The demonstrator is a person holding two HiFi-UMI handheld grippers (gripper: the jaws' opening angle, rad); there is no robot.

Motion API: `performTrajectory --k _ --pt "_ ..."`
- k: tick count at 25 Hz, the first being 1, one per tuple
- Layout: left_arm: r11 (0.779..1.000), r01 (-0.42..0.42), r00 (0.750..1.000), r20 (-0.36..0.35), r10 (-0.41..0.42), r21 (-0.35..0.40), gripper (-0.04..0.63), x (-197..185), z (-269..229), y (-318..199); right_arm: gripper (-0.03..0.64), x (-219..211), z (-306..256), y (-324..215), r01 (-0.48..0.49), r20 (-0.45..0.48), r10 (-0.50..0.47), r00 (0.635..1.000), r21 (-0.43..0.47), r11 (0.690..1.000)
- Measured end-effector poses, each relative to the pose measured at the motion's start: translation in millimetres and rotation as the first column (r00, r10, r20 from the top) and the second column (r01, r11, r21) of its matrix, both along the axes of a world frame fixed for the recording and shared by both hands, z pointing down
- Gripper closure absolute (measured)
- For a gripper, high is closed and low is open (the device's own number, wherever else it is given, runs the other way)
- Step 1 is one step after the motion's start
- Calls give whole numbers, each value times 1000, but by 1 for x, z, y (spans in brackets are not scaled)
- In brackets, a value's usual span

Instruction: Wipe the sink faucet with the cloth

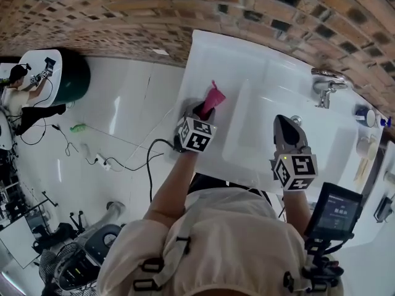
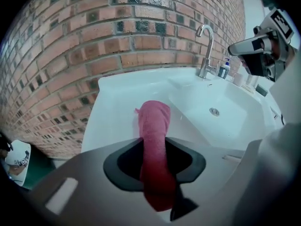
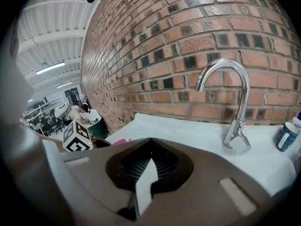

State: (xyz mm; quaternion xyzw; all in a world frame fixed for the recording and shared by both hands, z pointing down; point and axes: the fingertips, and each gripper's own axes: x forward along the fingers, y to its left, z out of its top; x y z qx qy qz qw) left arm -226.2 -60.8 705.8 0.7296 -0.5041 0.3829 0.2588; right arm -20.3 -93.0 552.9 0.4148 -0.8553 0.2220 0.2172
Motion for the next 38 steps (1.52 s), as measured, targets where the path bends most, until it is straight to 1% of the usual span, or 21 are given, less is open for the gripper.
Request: performTrajectory --k 3,5,7,10,12,14,16,22,26,28,31,33,36,38 --pt "1000 22 999 -41 -22 -14 491 -2 -1 0 629 3 -4 0 1 2 -1 1000 6 1000" --pt "999 36 997 -66 -36 3 495 -1 -9 -4 629 6 -9 0 2 5 -2 1000 14 1000" --pt "998 38 996 -79 -34 49 495 6 -30 -15 629 10 -16 0 -3 8 3 1000 30 1000" --pt "990 3 996 -90 9 138 495 31 -72 -35 629 20 -30 1 -14 13 13 1000 64 998" --pt "977 -21 995 -87 41 213 494 51 -99 -48 629 30 -40 3 -21 17 20 1000 87 996" --pt "954 -52 994 -74 77 295 494 72 -126 -59 629 42 -49 6 -30 17 28 999 108 994" --pt "931 -82 990 -78 117 355 494 96 -150 -69 629 57 -57 7 -48 17 47 999 127 991" --pt "890 -120 973 -124 192 440 494 157 -204 -87 629 104 -83 8 -112 23 109 994 193 975" --pt "870 -134 959 -159 235 475 494 198 -225 -100 629 133 -100 2 -148 30 145 989 233 961" --pt "871 -123 950 -196 241 476 494 215 -231 -106 629 146 -105 1 -161 31 158 987 241 957" --pt "880 -84 947 -237 216 468 494 230 -235 -119 629 163 -107 0 -174 32 171 985 239 955" --pt "889 -46 951 -254 179 456 494 232 -232 -131 629 174 -103 0 -178 29 176 984 234 956" --pt "909 15 955 -276 111 417 494 231 -218 -149 629 187 -99 -2 -182 27 181 983 221 958" --pt "923 55 945 -317 75 382 494 232 -209 -159 629 194 -95 -3 -185 24 184 983 212 959"
